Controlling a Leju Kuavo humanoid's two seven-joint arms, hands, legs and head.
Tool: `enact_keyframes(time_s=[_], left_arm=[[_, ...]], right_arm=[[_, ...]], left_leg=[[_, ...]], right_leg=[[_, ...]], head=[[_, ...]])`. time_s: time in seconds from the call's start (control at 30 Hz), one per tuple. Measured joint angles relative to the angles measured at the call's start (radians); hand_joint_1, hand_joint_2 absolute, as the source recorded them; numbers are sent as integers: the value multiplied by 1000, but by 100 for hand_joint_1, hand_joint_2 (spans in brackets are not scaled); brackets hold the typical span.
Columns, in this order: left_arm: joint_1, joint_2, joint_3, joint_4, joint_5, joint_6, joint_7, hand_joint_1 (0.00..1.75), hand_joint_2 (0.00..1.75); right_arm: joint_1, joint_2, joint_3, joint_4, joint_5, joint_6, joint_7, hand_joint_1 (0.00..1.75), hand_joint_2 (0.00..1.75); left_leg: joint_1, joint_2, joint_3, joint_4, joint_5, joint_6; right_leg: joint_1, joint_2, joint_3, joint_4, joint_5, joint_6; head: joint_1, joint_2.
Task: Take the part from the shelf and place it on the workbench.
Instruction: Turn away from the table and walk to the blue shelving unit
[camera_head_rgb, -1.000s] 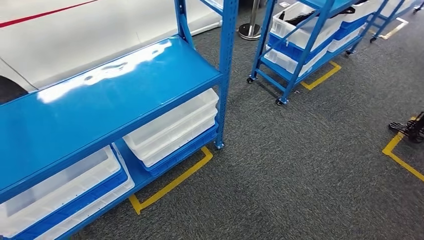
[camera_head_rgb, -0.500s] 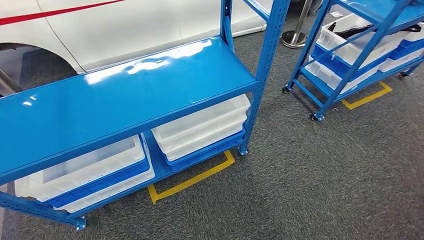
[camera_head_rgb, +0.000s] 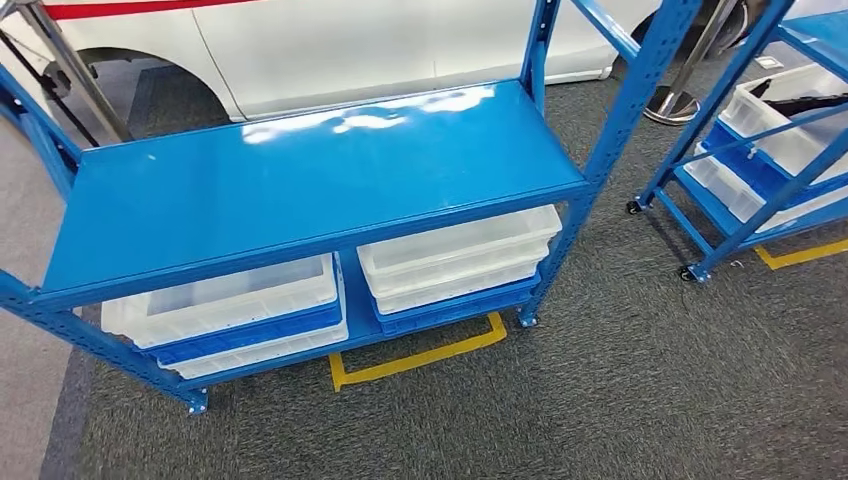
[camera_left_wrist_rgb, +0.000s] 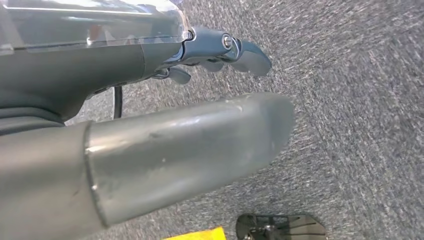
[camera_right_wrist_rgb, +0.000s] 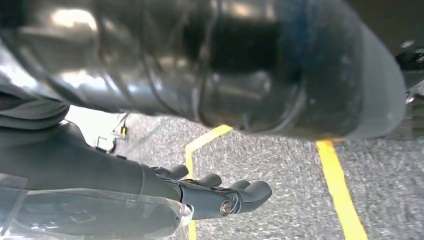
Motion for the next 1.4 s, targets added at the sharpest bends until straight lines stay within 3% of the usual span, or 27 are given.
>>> enact_keyframes(time_s=[0.07, 0.1, 0.13, 0.2, 0.23, 0.27, 0.3, 0.33, 0.4, 0.47, 0.53, 0.57, 0.6, 0.67, 0.73, 0.77, 0.8, 0.87, 0.93, 0.97, 1.07, 1.13, 1.2, 1.27, 1.3, 1.33, 1.4], left_arm=[[3, 0, 0, 0, 0, 0, 0, 0, 0], [4, 0, 0, 0, 0, 0, 0, 0, 0], [5, 0, 0, 0, 0, 0, 1, 0, 0], [2, 0, 2, 0, 0, -1, 1, 0, 0], [2, 0, 3, 0, 0, -1, 1, 0, 0], [2, 0, 4, 0, 0, -1, 1, 0, 0], [2, 0, 5, 0, 0, -1, 1, 0, 0], [2, 0, 6, 0, 0, -1, 1, 0, 0], [2, -2, 7, 0, 0, -1, 1, 0, 0], [2, -4, 7, 0, 0, -1, 1, 0, 0], [4, -5, 9, 0, 0, -2, 1, 0, 0], [5, -5, 10, 0, 0, -2, 1, 0, 0], [5, -5, 10, 0, 0, -2, 1, 0, 0], [2, -5, 11, 0, 0, -2, 1, 0, 0], [-1, -5, 11, 0, 0, -2, 1, 0, 0], [0, -5, 12, 0, 0, -2, 1, 0, 0], [2, -5, 12, 0, 0, -2, 2, 0, 0], [6, -4, 13, 0, 0, -2, 2, 0, 0], [4, -4, 14, 0, 0, -1, 1, 0, 0], [3, -4, 14, 0, 0, -1, 1, 0, 0], [5, -4, 14, 0, 0, -1, 1, 0, 0], [5, -4, 14, 0, 0, -1, 1, 0, 0], [2, -5, 14, 0, 0, -1, 1, 0, 0], [1, -4, 15, -1, 0, -1, 1, 0, 0], [1, -4, 15, -1, 0, -1, 1, 0, 0], [2, -4, 15, 0, 0, -1, 1, 0, 0], [2, -4, 15, 0, 0, -1, 1, 0, 0]], right_arm=[[-3, 0, 0, 0, 0, 0, 0, 0, 0], [-4, 0, 0, 0, 0, 0, 0, 0, 0], [-5, 0, 0, 0, 0, 0, 0, 0, 0], [-3, 0, 0, 0, 0, 0, 0, 0, 0], [-2, 0, 0, 0, 0, 0, 1, 0, 0], [-2, 0, 0, 0, 0, 0, 1, 0, 0], [-1, -1, 0, 0, 0, 0, 1, 0, 0], [-1, -1, 0, 0, 0, 0, 1, 0, 0], [0, -2, 0, 0, 0, 0, 1, 0, 0], [-1, -3, 0, 0, 1, 0, 0, 0, 0], [-4, -3, 0, 0, 1, 0, 0, 0, 0], [-5, -3, -1, 0, 1, 0, 0, 0, 0], [-4, -3, -1, 0, 1, 0, 0, 0, 0], [-1, -2, -1, 0, 1, 0, 1, 0, 0], [2, -2, -1, 0, 1, 0, 1, 0, 0], [2, -2, -1, 0, 1, 0, 1, 0, 0], [1, -2, -1, 0, 1, 0, 1, 0, 0], [0, -2, -1, 0, 1, 0, 1, 0, 0], [-1, -2, -1, 0, 1, 0, 1, 0, 0], [-2, -2, -1, 0, 1, 0, 1, 0, 0], [-7, -2, -1, 0, 1, 0, 0, 0, 0], [-6, -2, -1, 0, 1, 0, 0, 0, 0], [-3, -2, -1, 0, 1, 0, 0, 0, 0], [-1, -2, -1, 0, 1, 0, 1, 0, 0], [0, -2, -1, 0, 1, 0, 1, 0, 0], [0, -2, -1, 0, 1, 0, 1, 0, 0], [1, -3, -2, 0, 1, 0, 1, 0, 0]], left_leg=[[-1, -10, -1, -2, 0, 5], [1, -24, 0, -6, 2, 13], [3, -40, 1, -9, 5, 22], [5, -73, 4, -14, 10, 35], [4, -87, 4, -14, 10, 36], [3, -102, 5, -13, 10, 36], [3, -118, 7, -12, 9, 35], [2, -134, 9, -11, 9, 34], [3, -162, 8, -8, 7, 30], [5, -185, 1, -6, 9, 19], [8, -204, -6, -8, 12, 6], [7, -191, -9, -3, 8, 0], [5, -163, -20, 19, -8, -5], [5, -92, -69, 126, -71, -15], [8, -67, -132, 258, -130, -24], [10, -65, -144, 288, -135, -27], [11, -62, -137, 278, -119, -29], [12, -39, -66, 150, -51, -28], [6, 5, 2, 24, -8, -16], [3, 16, 14, -3, -3, -9], [2, -7, 14, -14, 0, 11], [7, -30, 18, -23, 8, 26], [9, -54, 17, -24, 13, 35], [7, -81, 15, -23, 14, 37], [6, -97, 15, -21, 13, 37], [6, -113, 16, -20, 13, 37], [5, -143, 17, -16, 11, 34]], right_leg=[[0, -9, 5, -2, -1, 4], [-2, 16, -4, 27, -24, 9], [-4, 42, -22, 74, -54, 14], [-9, 104, -94, 227, -131, 21], [-9, 107, -120, 275, -141, 21], [-8, 108, -133, 291, -130, 19], [-8, 112, -126, 262, -98, 16], [-8, 123, -102, 199, -54, 11], [-9, 177, -50, 67, 12, 1], [-7, 207, -32, 16, 27, -3], [-7, 184, -30, 9, 30, -5], [-9, 171, -26, 2, 32, -9], [-12, 155, -23, -4, 35, -15], [-12, 121, -20, -10, 36, -24], [-9, 86, -21, -9, 34, -27], [-9, 70, -20, -9, 32, -27], [-9, 56, -19, -8, 31, -26], [-9, 31, -15, -6, 26, -21], [-4, 10, -9, -3, 18, -11], [-2, 2, -6, -2, 16, -6], [-2, -12, 5, -4, 12, 10], [-6, 36, -8, 38, -24, 19], [-9, 94, -63, 159, -93, 22], [-9, 107, -119, 269, -128, 23], [-9, 108, -127, 276, -114, 22], [-9, 111, -116, 243, -82, 20], [-9, 142, -62, 111, -5, 12]], head=[[0, 0], [0, 0], [0, 0], [0, 0], [0, 0], [0, 0], [0, 0], [0, 0], [0, 0], [0, 0], [0, 0], [0, 0], [-1, 0], [-4, 0], [-5, 0], [-5, 0], [-5, 0], [-5, 0], [-5, 0], [-4, 0], [-4, 0], [-4, 0], [-3, 0], [-3, 0], [-3, 0], [-3, 0], [-4, 0]])
